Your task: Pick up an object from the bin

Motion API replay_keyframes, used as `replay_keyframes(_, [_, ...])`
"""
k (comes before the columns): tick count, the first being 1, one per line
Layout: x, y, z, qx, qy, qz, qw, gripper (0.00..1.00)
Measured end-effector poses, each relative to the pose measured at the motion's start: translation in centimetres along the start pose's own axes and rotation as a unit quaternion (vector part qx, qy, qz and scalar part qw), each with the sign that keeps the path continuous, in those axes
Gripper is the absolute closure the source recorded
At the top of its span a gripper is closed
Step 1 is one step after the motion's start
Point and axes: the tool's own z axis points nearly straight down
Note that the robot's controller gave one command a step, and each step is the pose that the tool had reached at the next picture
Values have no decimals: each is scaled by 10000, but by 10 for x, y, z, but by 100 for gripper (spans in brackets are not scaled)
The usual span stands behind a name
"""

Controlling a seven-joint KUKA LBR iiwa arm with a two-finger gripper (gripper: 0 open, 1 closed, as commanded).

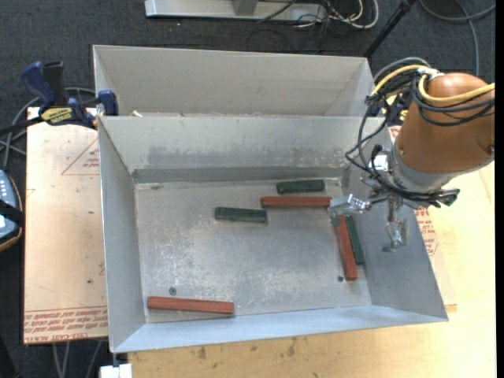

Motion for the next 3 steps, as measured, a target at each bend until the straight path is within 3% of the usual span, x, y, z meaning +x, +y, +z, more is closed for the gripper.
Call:
replay_keyframes(1, [-19,-21,103,-28,-25,-1875,9823,0])
replay_keyframes(2, [-16,-23,102,-4,-9,-1874,9823,100])
replay_keyframes(3, [-15,-23,-40,42,-3,-2105,9776,100])
